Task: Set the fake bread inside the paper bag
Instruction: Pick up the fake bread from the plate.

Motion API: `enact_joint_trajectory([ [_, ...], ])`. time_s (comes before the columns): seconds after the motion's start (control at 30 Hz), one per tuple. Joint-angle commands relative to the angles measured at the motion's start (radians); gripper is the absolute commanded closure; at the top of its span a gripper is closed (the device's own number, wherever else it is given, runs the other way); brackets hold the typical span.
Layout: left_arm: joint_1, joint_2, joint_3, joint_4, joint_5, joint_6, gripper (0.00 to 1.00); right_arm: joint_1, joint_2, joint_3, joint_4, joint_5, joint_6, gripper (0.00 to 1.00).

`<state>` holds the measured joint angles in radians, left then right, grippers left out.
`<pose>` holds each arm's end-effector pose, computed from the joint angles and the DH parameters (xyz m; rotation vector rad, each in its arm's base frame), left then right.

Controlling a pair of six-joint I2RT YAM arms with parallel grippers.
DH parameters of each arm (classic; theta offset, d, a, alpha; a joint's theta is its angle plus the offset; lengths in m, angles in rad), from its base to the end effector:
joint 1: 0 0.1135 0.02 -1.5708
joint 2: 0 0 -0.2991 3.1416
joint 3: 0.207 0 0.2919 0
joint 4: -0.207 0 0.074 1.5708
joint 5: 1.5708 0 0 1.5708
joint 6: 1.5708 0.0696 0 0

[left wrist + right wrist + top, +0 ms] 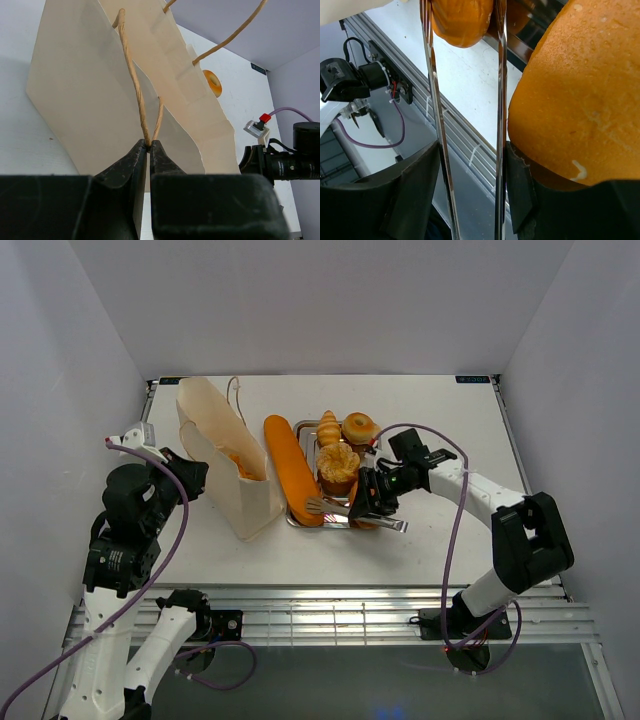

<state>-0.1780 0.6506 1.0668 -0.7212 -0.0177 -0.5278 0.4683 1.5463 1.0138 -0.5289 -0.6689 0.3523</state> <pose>0.1537 -0.0264 0.4219 -0.3432 1.8713 -0.4665 0.2946 0.1974 0.2069 -0.4027 2.6968 1.1474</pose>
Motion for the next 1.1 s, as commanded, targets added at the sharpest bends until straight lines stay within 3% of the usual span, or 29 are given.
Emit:
enact_joint_trajectory([
  [0.0,0.005,-0.005,-0.013,0.008,0.004,0.009,0.82,0.01,0.018,0.045,0.038,-0.043,-0.022,0.42],
  [0.13,0.005,-0.006,-0.014,0.008,0.004,0.009,0.82,0.012,0.032,0.046,0.069,-0.089,-0.022,0.45],
  [0.2,0.006,-0.006,-0.011,0.006,0.004,0.008,0.82,0.012,0.038,0.045,0.092,-0.116,-0.021,0.52],
  [0.23,0.006,-0.008,-0.011,0.006,0.004,0.008,0.82,0.012,0.04,0.039,0.102,-0.127,-0.021,0.61],
  [0.43,0.006,-0.008,-0.002,-0.003,0.001,0.009,0.82,0.009,-0.003,-0.01,0.158,-0.161,-0.013,0.92],
  [0.7,0.006,-0.005,-0.005,-0.001,0.01,-0.001,0.82,-0.046,-0.139,-0.057,0.236,-0.221,0.088,0.92],
  [1.07,0.005,0.0,-0.005,0.006,0.016,-0.014,0.82,-0.192,-0.285,-0.021,0.406,-0.371,0.371,0.92],
])
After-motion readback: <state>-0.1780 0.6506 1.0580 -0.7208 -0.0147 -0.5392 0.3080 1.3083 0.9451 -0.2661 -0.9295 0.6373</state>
